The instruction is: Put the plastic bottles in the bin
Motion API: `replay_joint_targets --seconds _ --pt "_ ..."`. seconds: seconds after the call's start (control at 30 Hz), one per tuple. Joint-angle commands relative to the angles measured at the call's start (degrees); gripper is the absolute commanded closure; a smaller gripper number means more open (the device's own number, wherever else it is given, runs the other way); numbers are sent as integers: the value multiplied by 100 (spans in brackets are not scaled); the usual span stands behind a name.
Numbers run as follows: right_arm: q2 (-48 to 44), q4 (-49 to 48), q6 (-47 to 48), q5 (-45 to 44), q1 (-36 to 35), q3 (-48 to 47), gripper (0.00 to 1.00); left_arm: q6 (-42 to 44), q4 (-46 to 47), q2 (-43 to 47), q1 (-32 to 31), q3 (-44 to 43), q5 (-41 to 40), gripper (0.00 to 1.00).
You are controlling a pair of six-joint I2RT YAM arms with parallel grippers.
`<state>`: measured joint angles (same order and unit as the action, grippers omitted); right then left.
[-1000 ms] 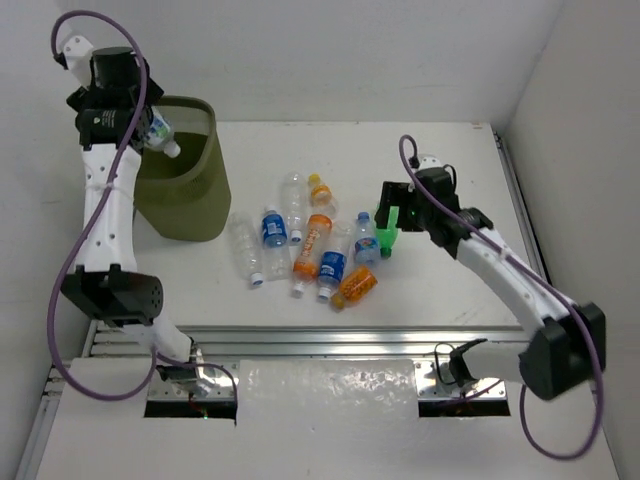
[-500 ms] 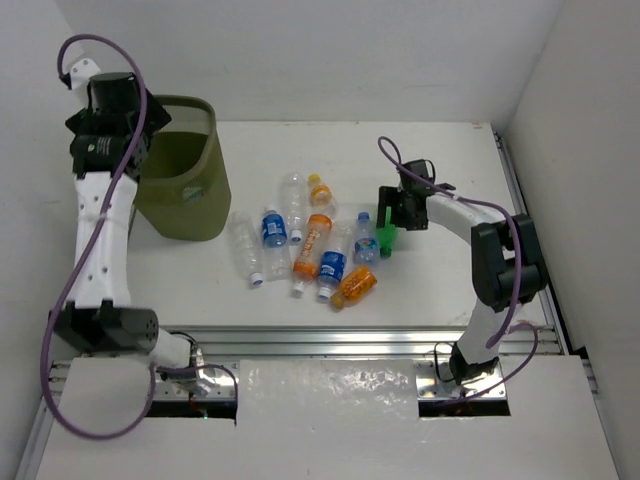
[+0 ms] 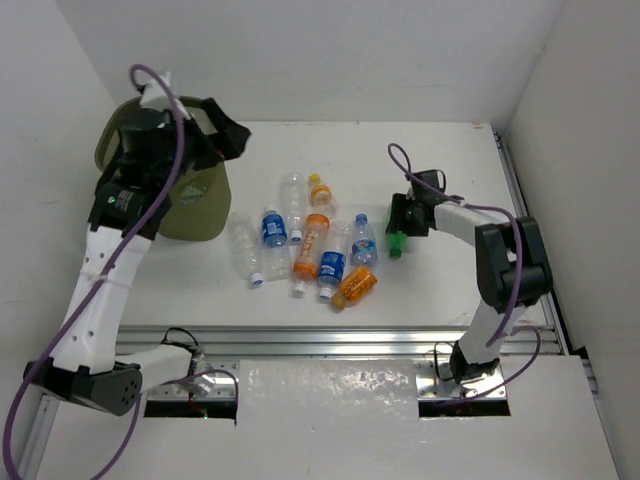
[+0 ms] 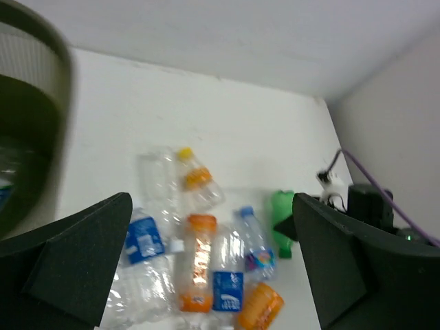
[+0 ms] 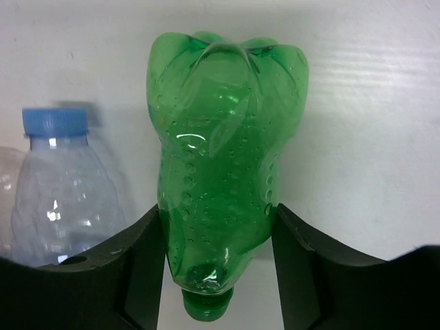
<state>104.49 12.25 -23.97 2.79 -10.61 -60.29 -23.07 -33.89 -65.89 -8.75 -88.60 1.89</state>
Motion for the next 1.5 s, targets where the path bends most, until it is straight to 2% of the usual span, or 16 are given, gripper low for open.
replay_joint_targets --seconds 0.0,0.07,0.17,0.23,0.3,0.4,0.43,0.53,0.77,0.9,1.17,1.27,1.33,1.37,1.4,1.47 --pt "-1068 -205 -11 -287 6 341 88 -154 637 -82 -451 176 891 0" --pt "-1595 -197 -143 -332 6 658 90 -241 917 -117 -662 237 1268 0" --pt "-2606 -240 -292 159 -11 1045 91 -461 1392 -196 -855 562 1823 0" --pt "-3362 -590 -363 853 -11 1430 93 -584 1647 -301 -1109 817 2085 0" --pt "-3915 -706 -381 1327 -11 1555 100 -672 2209 -424 -1321 1106 2332 0" --pt "-4190 -672 -381 2460 -11 1451 100 -752 2632 -696 -1699 1213 2667 0" --pt "-4217 -602 -398 3212 -20 1311 100 -734 2703 -758 -1865 1231 2754 0" --pt "-4401 -968 -740 4201 -107 1335 100 -751 3142 -917 -2138 1310 2869 0" --pt "-4841 -1726 -1268 5056 -196 1441 100 -778 3767 -1268 -2605 1275 2966 0" --pt "-4885 -1796 -1356 5197 -240 1389 100 -655 3539 -1339 -2807 1187 2589 0" --pt "-4999 -2306 -1682 5443 -240 1292 100 -646 3433 -1646 -3009 1108 2569 3" --pt "-5017 -2403 -1734 5399 -240 1196 100 -734 3678 -1778 -3080 1117 2921 15" --pt "-4991 -2569 -1866 5478 -240 1143 94 -892 3897 -1883 -3106 1073 3317 35" --pt "-4991 -2622 -1892 5522 -248 1169 79 -918 3925 -1901 -3097 1020 3405 47" --pt "-5008 -2736 -1919 5548 -240 1195 73 -927 3873 -1919 -3097 959 3423 79" --pt "-5061 -2816 -1840 5505 -240 1318 66 -858 3663 -1893 -3097 731 3249 100"
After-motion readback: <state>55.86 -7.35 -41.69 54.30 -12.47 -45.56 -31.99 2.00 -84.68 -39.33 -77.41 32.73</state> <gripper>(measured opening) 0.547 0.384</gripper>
